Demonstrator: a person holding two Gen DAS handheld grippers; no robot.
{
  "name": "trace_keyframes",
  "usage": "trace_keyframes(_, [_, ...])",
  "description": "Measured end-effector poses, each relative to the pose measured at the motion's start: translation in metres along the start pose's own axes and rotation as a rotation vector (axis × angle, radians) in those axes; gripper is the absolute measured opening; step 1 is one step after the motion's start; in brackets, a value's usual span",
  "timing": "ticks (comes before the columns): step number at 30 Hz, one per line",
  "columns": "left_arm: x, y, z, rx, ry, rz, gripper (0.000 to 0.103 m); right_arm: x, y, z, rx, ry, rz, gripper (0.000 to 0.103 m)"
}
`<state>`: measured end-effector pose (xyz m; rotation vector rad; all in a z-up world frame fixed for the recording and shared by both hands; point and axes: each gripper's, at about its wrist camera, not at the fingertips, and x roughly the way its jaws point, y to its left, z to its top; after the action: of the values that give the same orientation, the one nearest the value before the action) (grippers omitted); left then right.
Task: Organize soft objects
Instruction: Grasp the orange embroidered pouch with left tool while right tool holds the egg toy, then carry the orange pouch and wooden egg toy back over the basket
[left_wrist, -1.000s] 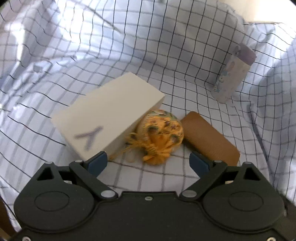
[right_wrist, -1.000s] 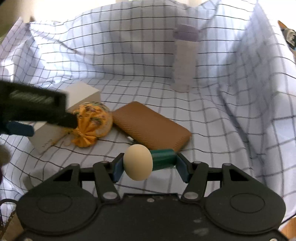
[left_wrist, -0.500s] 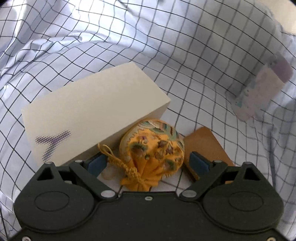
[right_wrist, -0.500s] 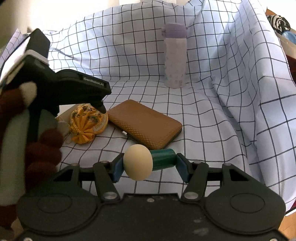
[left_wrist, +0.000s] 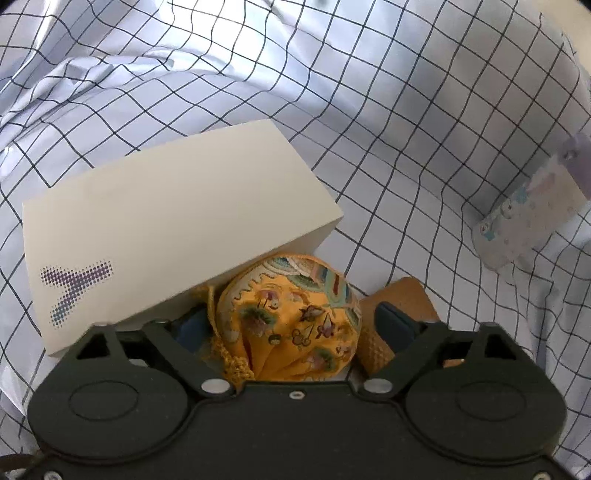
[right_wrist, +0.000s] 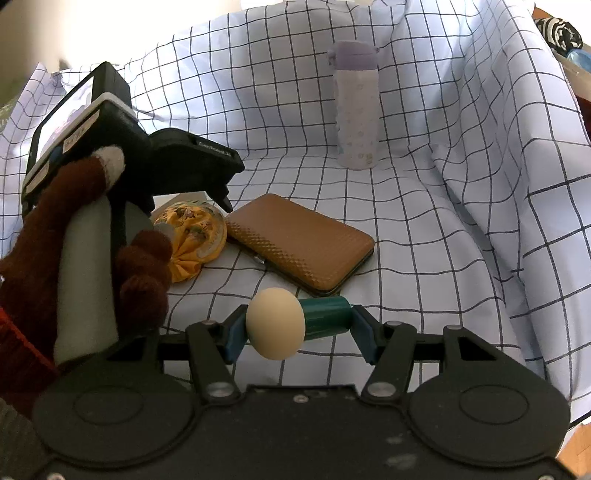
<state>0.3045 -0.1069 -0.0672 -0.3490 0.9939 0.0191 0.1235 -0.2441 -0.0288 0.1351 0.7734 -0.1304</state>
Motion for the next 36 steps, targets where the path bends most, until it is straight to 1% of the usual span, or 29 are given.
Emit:
trace_keyframes(1, [-0.001, 0.000, 0.000, 0.011, -0.005, 0.001, 0.072, 0.000, 0.000, -0.001, 0.000, 0.000, 0.002, 0.058])
trace_keyframes(4, [-0.002, 0.002, -0.001, 0.038, -0.009, -0.017, 0.069, 0.000, 0.001, -0.001, 0.001, 0.002, 0.005, 0.058])
trace_keyframes(8, [-0.006, 0.004, -0.004, 0.063, 0.002, -0.040, 0.069, -0.003, 0.002, -0.002, 0.003, -0.002, -0.001, 0.058])
trace_keyframes(12, [-0.023, 0.006, -0.009, 0.115, -0.012, -0.072, 0.069, -0.010, 0.002, -0.001, 0.005, -0.015, -0.012, 0.058])
trace_keyframes(18, [-0.059, 0.014, -0.019, 0.182, -0.033, -0.115, 0.069, -0.030, 0.007, -0.004, 0.010, -0.042, -0.021, 0.058])
trace_keyframes(21, [-0.081, 0.018, -0.029, 0.254, -0.063, -0.117, 0.069, -0.046, 0.010, -0.008, 0.015, -0.057, -0.015, 0.058])
trace_keyframes(23, [-0.098, 0.025, -0.036, 0.301, -0.082, -0.121, 0.069, -0.058, 0.012, -0.012, 0.016, -0.067, -0.014, 0.058])
trace_keyframes(30, [-0.151, 0.057, -0.063, 0.404, -0.126, -0.123, 0.069, -0.101, 0.017, -0.032, 0.043, -0.098, 0.000, 0.058])
trace_keyframes(32, [-0.163, 0.066, -0.072, 0.420, -0.132, -0.119, 0.069, -0.112, 0.018, -0.040, 0.055, -0.102, 0.005, 0.058])
trace_keyframes(36, [-0.185, 0.084, -0.089, 0.421, -0.132, -0.120, 0.069, -0.135, 0.020, -0.057, 0.075, -0.111, 0.019, 0.058])
